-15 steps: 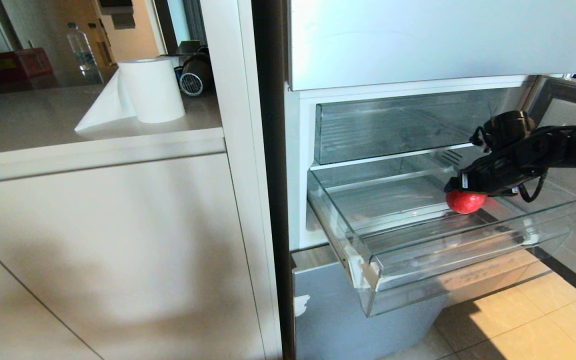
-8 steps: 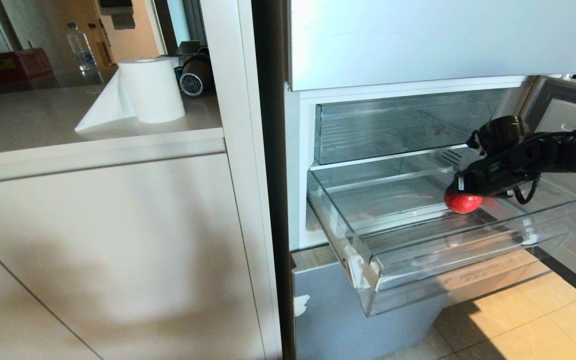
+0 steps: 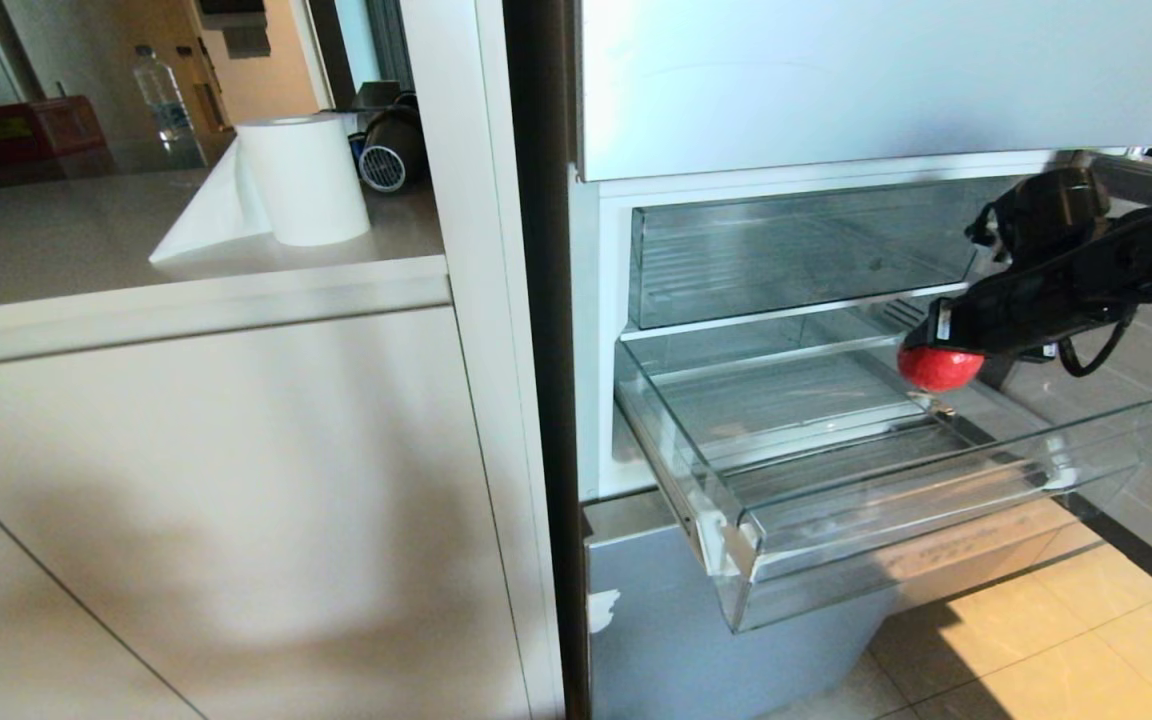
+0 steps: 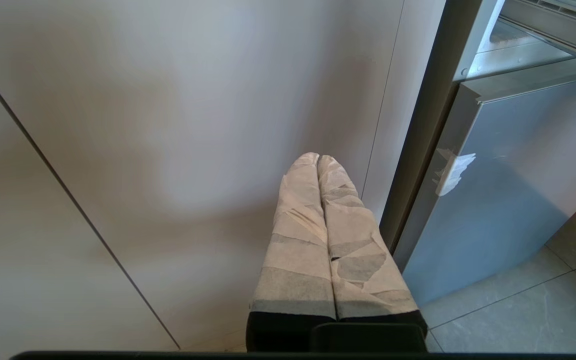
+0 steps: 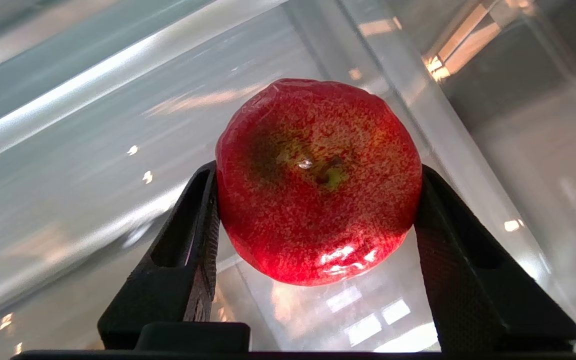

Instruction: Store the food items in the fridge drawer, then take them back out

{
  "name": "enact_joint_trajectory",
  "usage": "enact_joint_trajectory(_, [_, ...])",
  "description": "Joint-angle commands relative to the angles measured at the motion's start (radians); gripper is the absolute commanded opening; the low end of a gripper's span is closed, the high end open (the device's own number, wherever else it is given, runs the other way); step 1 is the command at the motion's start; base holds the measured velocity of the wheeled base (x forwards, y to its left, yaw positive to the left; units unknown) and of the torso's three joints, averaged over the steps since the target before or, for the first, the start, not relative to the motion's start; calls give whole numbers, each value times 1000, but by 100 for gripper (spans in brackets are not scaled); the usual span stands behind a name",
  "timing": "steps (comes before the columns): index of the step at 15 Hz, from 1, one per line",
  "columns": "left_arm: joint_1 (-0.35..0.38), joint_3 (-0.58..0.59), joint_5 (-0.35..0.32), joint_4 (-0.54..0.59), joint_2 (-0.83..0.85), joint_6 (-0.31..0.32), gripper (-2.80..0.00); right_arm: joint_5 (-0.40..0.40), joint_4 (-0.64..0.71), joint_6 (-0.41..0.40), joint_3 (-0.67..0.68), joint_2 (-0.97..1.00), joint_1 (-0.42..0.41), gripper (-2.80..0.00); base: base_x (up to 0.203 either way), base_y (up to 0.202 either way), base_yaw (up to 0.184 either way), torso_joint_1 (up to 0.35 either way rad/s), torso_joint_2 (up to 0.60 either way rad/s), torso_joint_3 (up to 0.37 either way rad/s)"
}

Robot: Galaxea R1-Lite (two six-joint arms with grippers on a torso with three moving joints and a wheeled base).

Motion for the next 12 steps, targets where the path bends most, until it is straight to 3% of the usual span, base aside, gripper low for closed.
enact_joint_trajectory(1, [0, 2, 0, 0, 0, 1, -280, -1, 5, 2, 89, -145, 15, -280, 0, 0, 0, 0, 0, 0])
enact_joint_trajectory(7, [0, 2, 0, 0, 0, 1, -280, 4, -6, 40, 491, -551, 99, -280, 0, 0, 0, 0, 0, 0])
enact_joint_trajectory(12, [0, 2, 0, 0, 0, 1, -280, 14, -41, 37, 816, -1030, 129, -280, 0, 0, 0, 0, 0, 0])
